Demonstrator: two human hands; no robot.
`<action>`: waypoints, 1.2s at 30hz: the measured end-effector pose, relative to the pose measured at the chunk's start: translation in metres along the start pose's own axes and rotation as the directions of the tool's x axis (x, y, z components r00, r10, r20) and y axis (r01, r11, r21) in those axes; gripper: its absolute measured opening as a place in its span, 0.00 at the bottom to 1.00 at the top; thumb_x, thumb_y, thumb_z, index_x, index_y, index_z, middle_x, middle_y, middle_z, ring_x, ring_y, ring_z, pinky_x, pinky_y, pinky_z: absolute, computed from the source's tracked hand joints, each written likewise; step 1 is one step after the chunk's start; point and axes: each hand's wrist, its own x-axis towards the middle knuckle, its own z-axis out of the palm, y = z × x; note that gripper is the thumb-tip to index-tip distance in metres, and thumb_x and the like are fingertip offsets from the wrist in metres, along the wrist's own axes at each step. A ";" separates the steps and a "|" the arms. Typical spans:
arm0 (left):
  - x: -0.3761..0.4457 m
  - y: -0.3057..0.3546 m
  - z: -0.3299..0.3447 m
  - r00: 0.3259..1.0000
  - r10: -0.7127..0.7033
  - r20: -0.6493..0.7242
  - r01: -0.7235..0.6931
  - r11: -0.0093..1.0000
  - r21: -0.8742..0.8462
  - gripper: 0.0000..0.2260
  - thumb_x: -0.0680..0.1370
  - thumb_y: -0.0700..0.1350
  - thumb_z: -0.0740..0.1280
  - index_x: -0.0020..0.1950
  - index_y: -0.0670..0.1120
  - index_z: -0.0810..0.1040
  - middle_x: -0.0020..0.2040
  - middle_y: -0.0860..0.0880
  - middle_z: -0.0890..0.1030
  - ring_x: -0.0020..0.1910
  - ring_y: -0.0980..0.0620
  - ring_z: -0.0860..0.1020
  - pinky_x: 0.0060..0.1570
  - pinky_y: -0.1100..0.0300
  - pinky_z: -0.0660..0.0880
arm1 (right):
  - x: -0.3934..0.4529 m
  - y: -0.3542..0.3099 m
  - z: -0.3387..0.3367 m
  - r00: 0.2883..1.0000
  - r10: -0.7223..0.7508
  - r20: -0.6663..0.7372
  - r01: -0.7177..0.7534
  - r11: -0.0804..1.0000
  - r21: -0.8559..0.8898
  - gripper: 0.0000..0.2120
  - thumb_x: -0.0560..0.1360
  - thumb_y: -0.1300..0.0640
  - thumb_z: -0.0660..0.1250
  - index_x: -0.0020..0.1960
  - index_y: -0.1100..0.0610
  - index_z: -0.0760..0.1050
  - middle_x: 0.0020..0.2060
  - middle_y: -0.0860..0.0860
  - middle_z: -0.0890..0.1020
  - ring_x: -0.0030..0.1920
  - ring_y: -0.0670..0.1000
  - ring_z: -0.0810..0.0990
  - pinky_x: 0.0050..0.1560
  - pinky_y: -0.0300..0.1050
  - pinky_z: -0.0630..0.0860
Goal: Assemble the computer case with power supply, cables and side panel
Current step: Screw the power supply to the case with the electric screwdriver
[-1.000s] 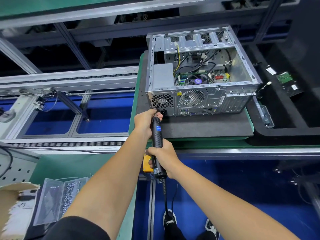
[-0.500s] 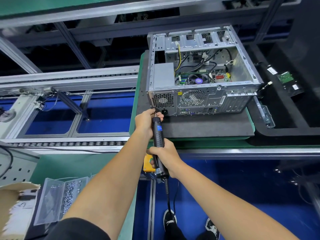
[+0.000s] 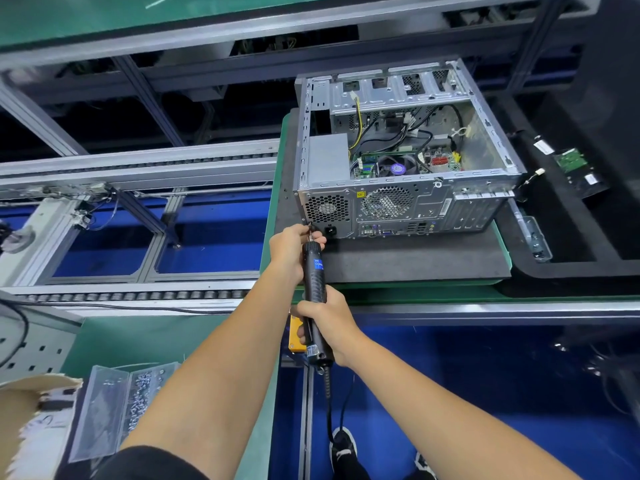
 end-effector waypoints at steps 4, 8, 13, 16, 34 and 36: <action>0.001 0.016 0.000 0.937 0.254 -0.242 -0.177 0.937 0.300 0.04 0.75 0.36 0.62 0.42 0.40 0.76 0.34 0.44 0.81 0.30 0.48 0.78 0.28 0.62 0.75 | 0.001 0.001 -0.001 1.000 -0.004 0.000 0.004 1.000 0.000 0.13 0.72 0.68 0.69 0.50 0.59 0.67 0.36 0.58 0.74 0.26 0.51 0.74 0.28 0.44 0.74; 0.004 0.072 0.019 0.725 0.687 -0.047 -0.513 0.584 0.629 0.02 0.75 0.42 0.62 0.46 0.46 0.73 0.43 0.52 0.76 0.42 0.52 0.73 0.43 0.59 0.70 | 0.002 0.002 -0.002 1.000 -0.001 -0.003 0.001 1.000 0.012 0.13 0.72 0.67 0.70 0.48 0.58 0.67 0.32 0.55 0.74 0.25 0.52 0.74 0.27 0.44 0.73; 0.015 0.116 0.080 0.566 0.526 0.635 -0.652 -0.187 0.735 0.21 0.77 0.49 0.63 0.68 0.44 0.71 0.68 0.45 0.69 0.67 0.47 0.65 0.65 0.55 0.62 | 0.003 0.003 -0.001 1.000 0.003 -0.013 -0.003 1.000 0.027 0.14 0.71 0.67 0.71 0.49 0.59 0.67 0.29 0.53 0.74 0.24 0.52 0.74 0.26 0.43 0.73; 0.025 0.097 0.093 0.715 0.284 0.639 -0.516 -0.402 0.756 0.25 0.82 0.54 0.54 0.77 0.46 0.59 0.79 0.45 0.54 0.77 0.45 0.50 0.74 0.44 0.52 | 0.003 0.004 0.000 1.000 0.010 -0.010 -0.009 0.999 0.032 0.15 0.70 0.68 0.70 0.49 0.59 0.67 0.27 0.52 0.74 0.24 0.52 0.73 0.26 0.42 0.73; 0.029 0.077 0.084 0.773 0.189 0.606 -0.431 -0.545 0.719 0.25 0.84 0.54 0.42 0.79 0.46 0.45 0.79 0.44 0.44 0.77 0.43 0.40 0.75 0.42 0.47 | 0.009 0.009 0.008 0.997 -0.013 -0.081 0.008 0.998 -0.063 0.11 0.71 0.65 0.67 0.48 0.55 0.67 0.36 0.56 0.73 0.22 0.49 0.74 0.25 0.42 0.74; 0.028 0.077 0.084 0.775 0.190 0.603 -0.430 -0.540 0.724 0.25 0.84 0.54 0.42 0.79 0.46 0.45 0.80 0.45 0.44 0.78 0.43 0.40 0.75 0.42 0.47 | 0.009 0.008 0.006 0.996 -0.024 -0.090 0.016 0.996 -0.090 0.11 0.71 0.65 0.67 0.48 0.56 0.66 0.36 0.54 0.72 0.22 0.48 0.73 0.25 0.42 0.74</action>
